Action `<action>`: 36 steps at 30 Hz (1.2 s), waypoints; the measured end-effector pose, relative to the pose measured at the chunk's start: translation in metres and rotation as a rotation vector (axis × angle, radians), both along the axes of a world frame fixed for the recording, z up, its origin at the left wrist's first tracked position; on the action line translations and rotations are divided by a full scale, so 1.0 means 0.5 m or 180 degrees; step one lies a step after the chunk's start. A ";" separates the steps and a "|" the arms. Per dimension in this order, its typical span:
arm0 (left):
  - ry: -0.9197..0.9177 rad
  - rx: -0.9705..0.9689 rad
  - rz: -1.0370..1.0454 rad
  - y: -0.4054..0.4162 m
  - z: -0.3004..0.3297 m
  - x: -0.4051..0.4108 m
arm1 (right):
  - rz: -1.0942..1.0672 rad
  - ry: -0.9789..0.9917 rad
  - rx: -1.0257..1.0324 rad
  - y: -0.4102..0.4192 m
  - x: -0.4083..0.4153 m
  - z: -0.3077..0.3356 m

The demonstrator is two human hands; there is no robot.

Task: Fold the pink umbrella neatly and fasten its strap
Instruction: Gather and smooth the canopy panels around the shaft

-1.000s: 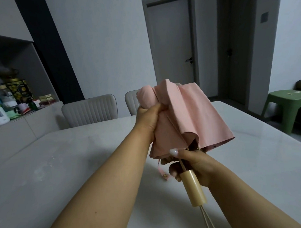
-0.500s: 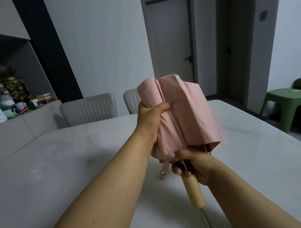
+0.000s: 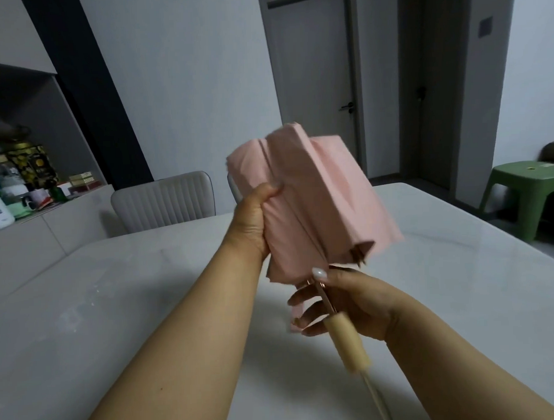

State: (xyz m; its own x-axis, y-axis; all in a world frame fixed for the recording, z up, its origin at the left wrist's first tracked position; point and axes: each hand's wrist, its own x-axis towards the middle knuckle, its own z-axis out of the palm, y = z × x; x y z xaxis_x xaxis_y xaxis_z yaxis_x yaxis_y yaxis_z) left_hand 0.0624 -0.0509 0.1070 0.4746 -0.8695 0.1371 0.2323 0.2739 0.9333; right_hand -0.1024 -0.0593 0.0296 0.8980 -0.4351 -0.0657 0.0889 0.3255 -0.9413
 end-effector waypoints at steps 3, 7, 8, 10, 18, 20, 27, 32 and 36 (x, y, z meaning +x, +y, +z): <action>0.0192 -0.0156 0.0345 -0.009 0.027 0.047 | -0.0024 0.0523 -0.0208 0.005 0.000 0.001; 0.0120 -0.0049 0.0513 -0.011 0.029 0.057 | -0.0702 0.0416 -0.0452 0.014 0.023 -0.004; 0.0117 -0.0006 0.0481 -0.011 0.018 0.045 | -0.0809 0.0308 -0.0427 0.014 0.026 -0.005; 0.0056 0.0106 0.0408 -0.011 -0.004 0.019 | -0.0896 0.0281 -0.0375 0.017 0.027 -0.008; -0.0073 0.0099 0.0262 -0.011 -0.009 -0.003 | -0.0840 0.0107 -0.0041 0.023 0.024 -0.010; -0.0096 0.0076 0.0162 -0.007 -0.010 -0.010 | -0.0730 0.0050 -0.0067 0.021 0.023 -0.015; 0.0060 0.0042 -0.0183 0.007 -0.026 -0.012 | -0.0472 0.0225 0.0141 0.022 0.019 -0.018; 0.0143 0.0022 -0.0318 0.006 -0.035 -0.011 | -0.0503 0.0261 0.0431 0.016 0.019 -0.024; 0.0218 0.0023 -0.0341 0.002 -0.036 -0.013 | -0.0456 0.0105 0.0462 0.010 0.027 -0.034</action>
